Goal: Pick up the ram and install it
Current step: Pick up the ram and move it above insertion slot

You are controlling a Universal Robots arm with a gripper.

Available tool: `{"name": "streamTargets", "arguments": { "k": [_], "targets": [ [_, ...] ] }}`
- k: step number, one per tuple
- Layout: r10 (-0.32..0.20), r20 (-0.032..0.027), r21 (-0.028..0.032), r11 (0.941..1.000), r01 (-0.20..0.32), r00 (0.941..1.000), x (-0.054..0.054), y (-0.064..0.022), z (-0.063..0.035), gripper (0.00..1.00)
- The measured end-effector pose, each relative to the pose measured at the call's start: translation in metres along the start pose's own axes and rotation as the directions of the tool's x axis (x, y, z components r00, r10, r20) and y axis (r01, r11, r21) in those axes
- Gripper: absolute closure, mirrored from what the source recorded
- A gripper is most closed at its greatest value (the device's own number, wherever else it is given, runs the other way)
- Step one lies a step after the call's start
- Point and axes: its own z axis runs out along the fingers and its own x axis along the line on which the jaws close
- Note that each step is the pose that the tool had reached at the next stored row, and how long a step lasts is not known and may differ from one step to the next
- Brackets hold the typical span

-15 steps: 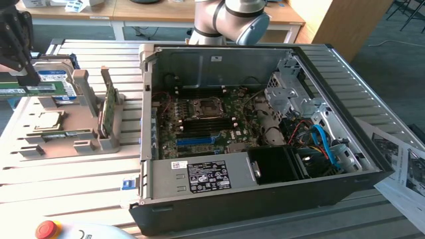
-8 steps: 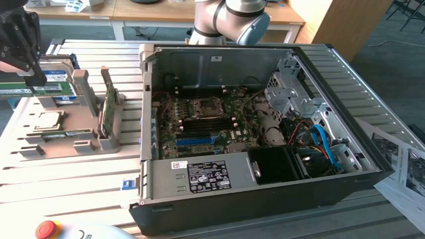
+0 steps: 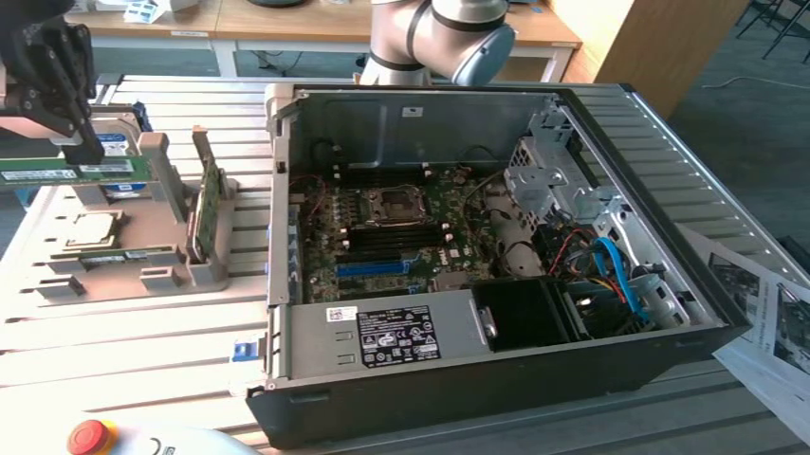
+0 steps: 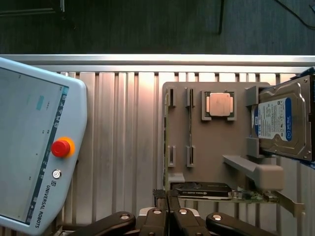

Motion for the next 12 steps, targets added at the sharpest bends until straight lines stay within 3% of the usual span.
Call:
{"name": "streamTargets", "arguments": {
  "k": [12],
  "targets": [
    [0.000, -0.0001, -0.0001, 1.0000, 0.000, 1.0000, 0.002, -0.0215, -0.0007, 0.88]
  ]
}}
